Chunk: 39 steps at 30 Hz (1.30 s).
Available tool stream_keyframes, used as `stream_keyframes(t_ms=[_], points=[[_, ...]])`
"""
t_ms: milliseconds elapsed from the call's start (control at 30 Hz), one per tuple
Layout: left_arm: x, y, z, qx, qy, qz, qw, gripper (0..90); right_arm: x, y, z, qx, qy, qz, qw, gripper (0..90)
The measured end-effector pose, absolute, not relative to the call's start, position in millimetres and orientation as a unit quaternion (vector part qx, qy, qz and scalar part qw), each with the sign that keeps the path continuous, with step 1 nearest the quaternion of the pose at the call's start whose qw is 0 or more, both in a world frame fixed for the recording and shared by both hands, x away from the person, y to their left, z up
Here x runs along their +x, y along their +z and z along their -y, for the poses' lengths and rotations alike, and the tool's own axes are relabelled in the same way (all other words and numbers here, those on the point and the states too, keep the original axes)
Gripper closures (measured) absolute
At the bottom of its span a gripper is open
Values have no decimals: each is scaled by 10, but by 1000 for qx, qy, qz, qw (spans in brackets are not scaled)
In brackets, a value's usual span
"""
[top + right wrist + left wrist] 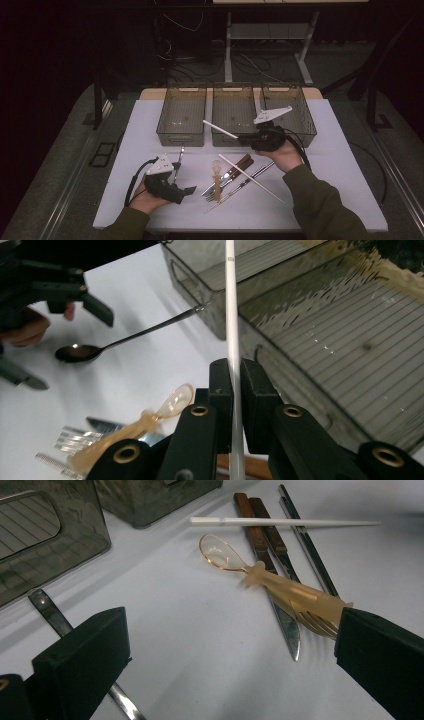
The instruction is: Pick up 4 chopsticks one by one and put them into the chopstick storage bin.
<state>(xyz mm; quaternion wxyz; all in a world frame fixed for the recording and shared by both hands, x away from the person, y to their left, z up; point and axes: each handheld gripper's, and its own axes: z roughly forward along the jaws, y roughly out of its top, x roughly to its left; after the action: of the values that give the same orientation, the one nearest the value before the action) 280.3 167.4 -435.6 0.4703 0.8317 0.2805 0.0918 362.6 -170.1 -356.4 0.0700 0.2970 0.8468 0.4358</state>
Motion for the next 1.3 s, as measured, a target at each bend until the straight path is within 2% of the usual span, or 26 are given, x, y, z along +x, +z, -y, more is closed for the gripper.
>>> stream_keyframes(t_ms=[900, 1300], points=[[2797, -4353, -1674, 828, 89, -290, 472, 0, 4297, -3411, 910, 318, 407, -852, 86, 846], [2793, -4357, -1669, 832, 95, -286, 466, 0, 4597, -3499, 609, 347, 389, -849, 86, 846]])
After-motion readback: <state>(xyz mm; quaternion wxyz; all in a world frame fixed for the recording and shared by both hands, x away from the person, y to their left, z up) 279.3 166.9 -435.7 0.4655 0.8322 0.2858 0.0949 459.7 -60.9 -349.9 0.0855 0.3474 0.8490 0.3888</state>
